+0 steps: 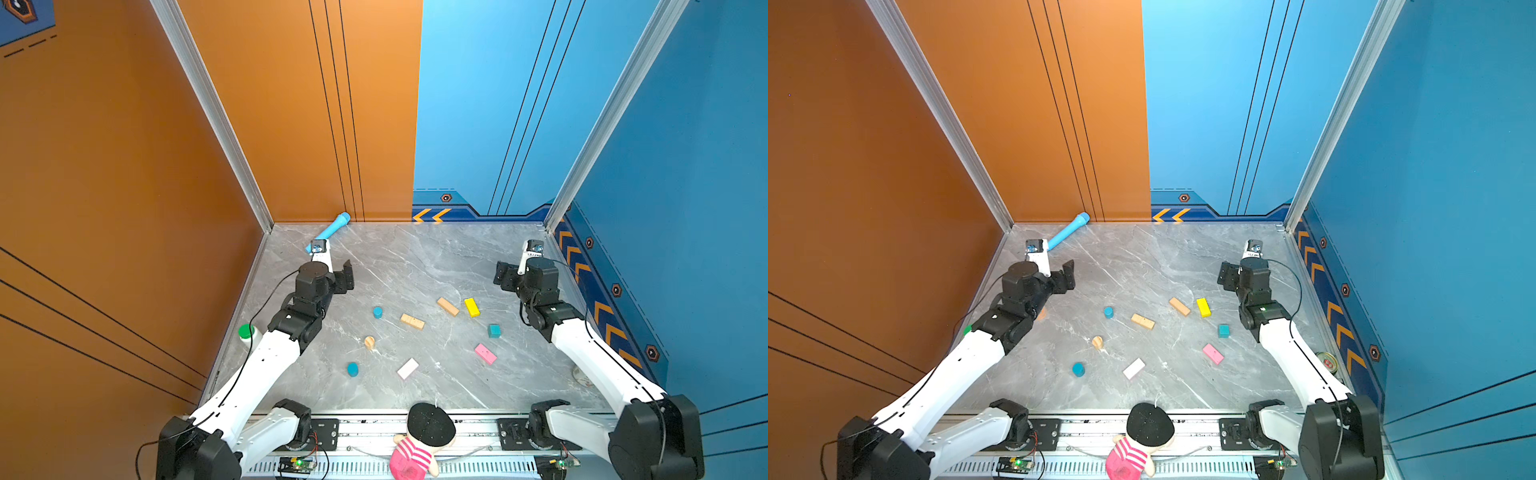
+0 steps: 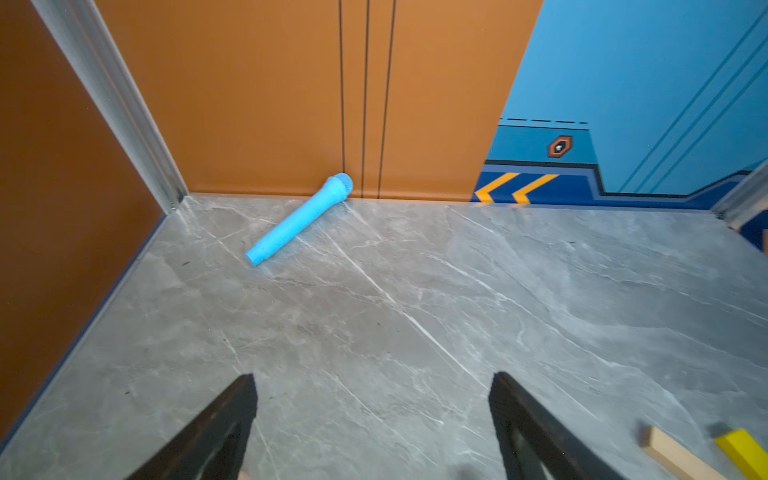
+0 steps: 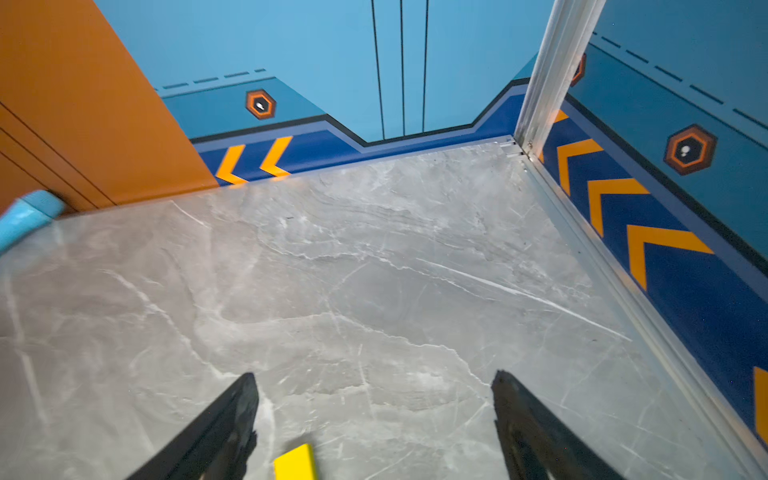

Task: Build the wood block tower
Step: 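Move both grippers forward over the plain wooden blocks in the table center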

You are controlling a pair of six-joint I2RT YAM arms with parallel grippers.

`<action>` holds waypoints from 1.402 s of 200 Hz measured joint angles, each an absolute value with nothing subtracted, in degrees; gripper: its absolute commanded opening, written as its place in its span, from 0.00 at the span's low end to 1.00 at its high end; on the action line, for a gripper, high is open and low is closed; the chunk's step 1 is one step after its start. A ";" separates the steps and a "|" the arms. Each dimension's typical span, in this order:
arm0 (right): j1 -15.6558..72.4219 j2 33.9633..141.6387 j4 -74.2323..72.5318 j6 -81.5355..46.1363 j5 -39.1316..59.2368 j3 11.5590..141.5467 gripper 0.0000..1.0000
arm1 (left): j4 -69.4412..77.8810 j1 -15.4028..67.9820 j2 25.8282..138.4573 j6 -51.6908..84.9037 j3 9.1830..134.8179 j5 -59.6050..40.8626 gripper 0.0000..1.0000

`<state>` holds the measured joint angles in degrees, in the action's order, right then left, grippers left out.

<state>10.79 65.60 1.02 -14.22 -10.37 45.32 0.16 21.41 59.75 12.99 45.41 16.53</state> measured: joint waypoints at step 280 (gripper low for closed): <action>30.79 90.06 13.41 -37.08 -3.60 50.83 0.72 | -15.00 36.99 100.20 19.40 69.25 10.87 0.67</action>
